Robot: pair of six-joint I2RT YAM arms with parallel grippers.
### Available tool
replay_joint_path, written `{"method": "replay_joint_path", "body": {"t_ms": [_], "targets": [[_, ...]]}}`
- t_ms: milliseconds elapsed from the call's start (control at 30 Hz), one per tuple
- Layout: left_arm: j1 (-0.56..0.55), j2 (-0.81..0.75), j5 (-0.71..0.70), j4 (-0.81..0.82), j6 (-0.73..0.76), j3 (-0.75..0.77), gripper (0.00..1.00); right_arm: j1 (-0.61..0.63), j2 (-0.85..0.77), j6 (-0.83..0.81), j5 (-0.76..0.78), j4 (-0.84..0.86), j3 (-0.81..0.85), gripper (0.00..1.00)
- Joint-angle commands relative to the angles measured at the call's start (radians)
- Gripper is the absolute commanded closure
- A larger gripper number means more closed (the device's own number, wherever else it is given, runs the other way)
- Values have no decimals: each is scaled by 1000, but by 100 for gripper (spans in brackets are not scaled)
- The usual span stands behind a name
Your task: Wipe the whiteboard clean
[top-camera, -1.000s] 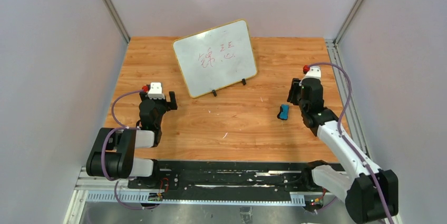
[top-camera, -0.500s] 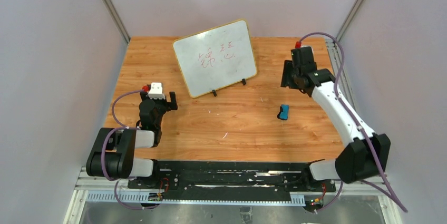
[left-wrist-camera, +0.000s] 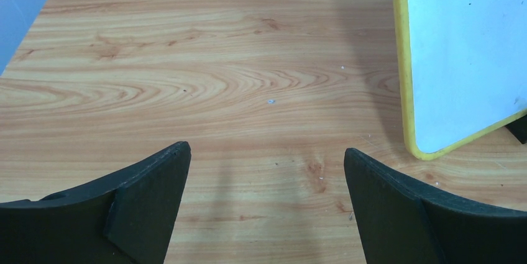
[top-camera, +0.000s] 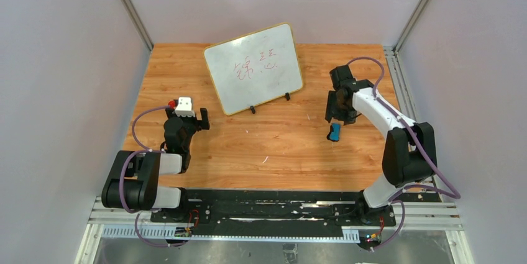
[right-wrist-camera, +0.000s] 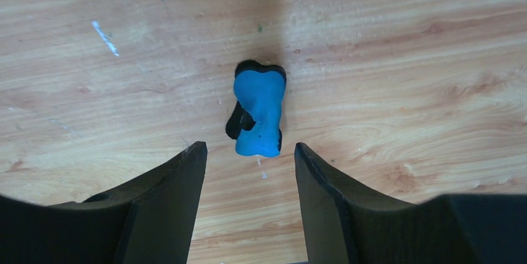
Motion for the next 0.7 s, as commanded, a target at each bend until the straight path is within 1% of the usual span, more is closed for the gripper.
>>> {"method": "replay_joint_path", "body": {"t_ms": [0,133,300,667], "targets": [[-7,6,4,46,14,8,2,-25,-31,41,-31,32,-69,44],[-7,5,4,45,13,8,2,-44,-56,39,-59,66,-129,43],[-7,5,4,44,14,8,2,-62,-43,24,-75,105,-174,44],[-7,6,4,43,14,8,2,-110,36,-17,-101,158,-171,45]]}}
